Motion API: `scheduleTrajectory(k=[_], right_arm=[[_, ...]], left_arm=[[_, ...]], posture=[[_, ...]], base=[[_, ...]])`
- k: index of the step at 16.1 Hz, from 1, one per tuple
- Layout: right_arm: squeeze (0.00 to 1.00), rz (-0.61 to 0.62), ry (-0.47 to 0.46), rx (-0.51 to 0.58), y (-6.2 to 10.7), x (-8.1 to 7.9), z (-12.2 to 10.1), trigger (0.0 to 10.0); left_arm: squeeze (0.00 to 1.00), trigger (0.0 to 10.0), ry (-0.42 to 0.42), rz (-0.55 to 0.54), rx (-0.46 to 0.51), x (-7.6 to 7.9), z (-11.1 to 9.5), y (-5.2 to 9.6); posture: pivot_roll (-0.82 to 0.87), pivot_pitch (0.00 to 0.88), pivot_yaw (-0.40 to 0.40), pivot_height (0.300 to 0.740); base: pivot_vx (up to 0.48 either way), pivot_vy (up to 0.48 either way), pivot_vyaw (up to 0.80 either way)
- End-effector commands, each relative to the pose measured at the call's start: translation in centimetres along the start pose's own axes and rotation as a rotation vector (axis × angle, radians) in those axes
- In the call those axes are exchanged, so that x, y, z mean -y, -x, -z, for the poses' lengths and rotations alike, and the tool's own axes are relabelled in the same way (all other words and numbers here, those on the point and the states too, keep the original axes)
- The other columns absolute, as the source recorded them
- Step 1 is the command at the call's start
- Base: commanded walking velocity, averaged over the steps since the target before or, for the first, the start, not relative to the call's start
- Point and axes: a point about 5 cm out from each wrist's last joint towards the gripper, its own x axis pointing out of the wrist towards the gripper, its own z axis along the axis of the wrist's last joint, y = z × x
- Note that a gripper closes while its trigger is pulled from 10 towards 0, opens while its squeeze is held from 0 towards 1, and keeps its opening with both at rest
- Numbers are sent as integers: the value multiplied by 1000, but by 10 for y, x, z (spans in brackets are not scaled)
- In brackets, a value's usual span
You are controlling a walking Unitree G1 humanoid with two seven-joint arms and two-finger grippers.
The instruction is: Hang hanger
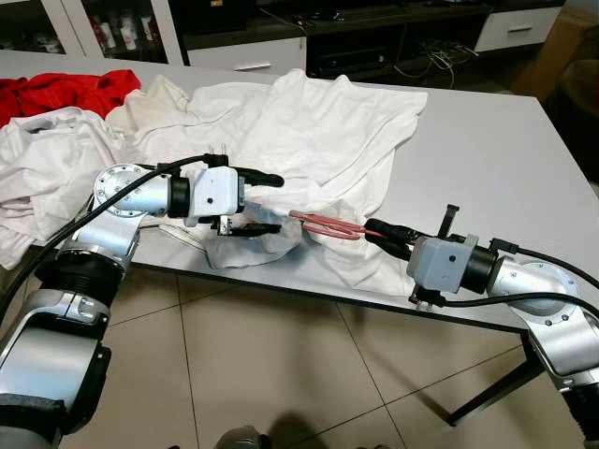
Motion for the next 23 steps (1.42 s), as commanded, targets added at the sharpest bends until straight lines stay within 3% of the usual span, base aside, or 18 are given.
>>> scheduleTrajectory(k=[1,3,4,5,16,23], right_arm=[[0,11,29,17,0,7,-4,10000],[0,15,31,24,0,9,-5,10000],[0,19,30,29,-1,9,-6,10000],[0,22,28,35,-2,9,-8,10000],[0,13,32,48,-4,11,-10,10000],[0,66,115,83,0,22,-16,10000]], left_arm=[[0,10000,-40,18,-6,-4,-5,1],[0,9882,-39,22,-7,-4,-5,1],[0,3216,-34,13,0,-3,-4,1],[0,0,-19,9,11,-1,-3,0],[0,0,12,54,34,24,3,-14],[0,0,19,77,38,26,2,-16]], posture=[[131,0,30,740],[131,0,30,740],[131,0,30,740],[135,0,34,740],[139,0,23,740],[133,0,24,740]], base=[[0,0,0],[0,0,0],[0,0,0],[0,0,0],[0,0,0],[0,0,0]])
